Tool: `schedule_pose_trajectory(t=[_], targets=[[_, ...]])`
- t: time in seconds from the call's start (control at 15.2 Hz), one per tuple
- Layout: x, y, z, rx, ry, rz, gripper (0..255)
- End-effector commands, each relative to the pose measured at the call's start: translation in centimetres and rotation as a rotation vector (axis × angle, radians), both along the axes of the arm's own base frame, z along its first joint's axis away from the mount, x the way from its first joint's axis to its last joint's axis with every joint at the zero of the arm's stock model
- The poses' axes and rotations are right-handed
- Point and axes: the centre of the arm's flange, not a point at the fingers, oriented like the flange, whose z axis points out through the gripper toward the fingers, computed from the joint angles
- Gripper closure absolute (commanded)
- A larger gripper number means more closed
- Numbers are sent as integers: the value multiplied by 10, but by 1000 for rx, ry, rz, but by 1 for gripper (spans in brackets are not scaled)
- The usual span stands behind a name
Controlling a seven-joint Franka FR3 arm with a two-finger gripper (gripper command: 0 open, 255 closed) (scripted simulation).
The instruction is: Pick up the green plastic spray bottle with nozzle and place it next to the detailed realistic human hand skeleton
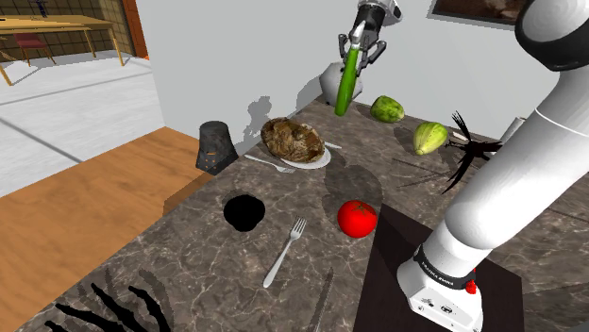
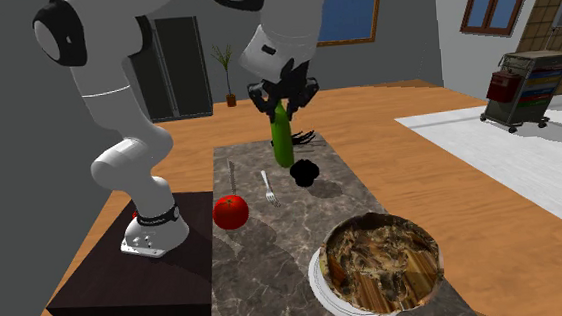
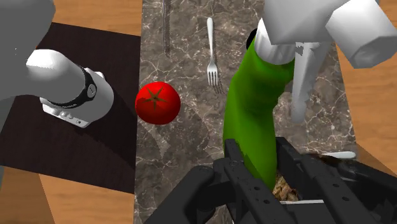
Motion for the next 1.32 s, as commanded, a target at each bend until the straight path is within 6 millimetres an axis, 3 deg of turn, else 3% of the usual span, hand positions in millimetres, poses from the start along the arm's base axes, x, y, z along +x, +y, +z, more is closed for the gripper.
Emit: schedule_pose_trajectory(t=[0.0, 1.25], targets=[[7, 23, 1, 0, 1, -1, 255], [64, 267, 2, 0, 1, -1, 255]])
